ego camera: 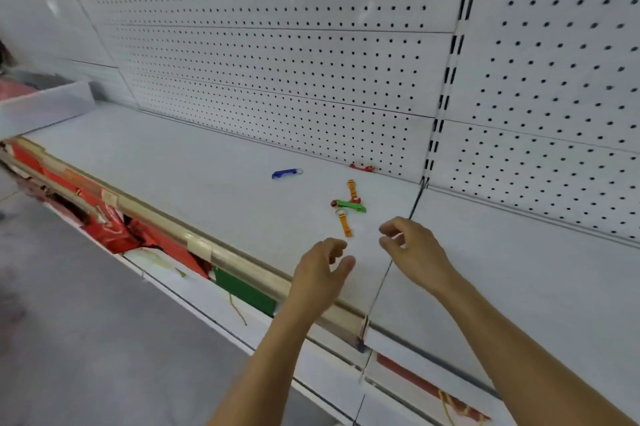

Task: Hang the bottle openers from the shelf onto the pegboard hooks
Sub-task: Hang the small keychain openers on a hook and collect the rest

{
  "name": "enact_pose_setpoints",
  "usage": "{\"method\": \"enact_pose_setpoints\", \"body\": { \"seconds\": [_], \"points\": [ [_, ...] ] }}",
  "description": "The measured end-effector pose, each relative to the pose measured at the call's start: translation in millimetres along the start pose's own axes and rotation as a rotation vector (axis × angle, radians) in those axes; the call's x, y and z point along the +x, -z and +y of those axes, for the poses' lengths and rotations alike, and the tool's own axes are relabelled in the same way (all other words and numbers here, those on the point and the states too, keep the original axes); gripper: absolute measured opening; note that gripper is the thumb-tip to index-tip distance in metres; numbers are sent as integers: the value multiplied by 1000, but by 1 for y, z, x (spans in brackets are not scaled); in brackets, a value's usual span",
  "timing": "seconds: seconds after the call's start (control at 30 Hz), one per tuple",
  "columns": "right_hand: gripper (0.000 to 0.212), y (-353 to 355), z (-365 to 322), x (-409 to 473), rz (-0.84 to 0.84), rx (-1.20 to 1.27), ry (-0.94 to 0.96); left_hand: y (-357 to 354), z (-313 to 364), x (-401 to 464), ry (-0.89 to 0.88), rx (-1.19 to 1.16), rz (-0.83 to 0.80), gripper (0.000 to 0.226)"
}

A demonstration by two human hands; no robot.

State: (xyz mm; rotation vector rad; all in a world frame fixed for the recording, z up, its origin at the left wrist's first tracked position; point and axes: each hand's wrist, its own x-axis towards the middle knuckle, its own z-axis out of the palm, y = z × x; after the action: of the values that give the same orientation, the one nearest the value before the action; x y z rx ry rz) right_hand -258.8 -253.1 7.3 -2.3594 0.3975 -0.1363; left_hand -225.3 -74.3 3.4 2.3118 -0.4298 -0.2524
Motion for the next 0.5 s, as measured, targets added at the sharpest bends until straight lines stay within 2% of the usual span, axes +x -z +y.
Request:
{"method": "enact_pose_setpoints", "body": {
  "seconds": [0.17,0.33,0.5],
  "points": [
    [34,-27,-5,80,-31,-65,-37,-5,-4,75,101,-5,-4,42],
    [40,-46,-6,124,-63,-178,-89,-18,-2,130,113,285,-49,55],
    [28,-55,-5,135,-54,-327,-68,-7,-8,163,102,452,-197,36]
  ]
}}
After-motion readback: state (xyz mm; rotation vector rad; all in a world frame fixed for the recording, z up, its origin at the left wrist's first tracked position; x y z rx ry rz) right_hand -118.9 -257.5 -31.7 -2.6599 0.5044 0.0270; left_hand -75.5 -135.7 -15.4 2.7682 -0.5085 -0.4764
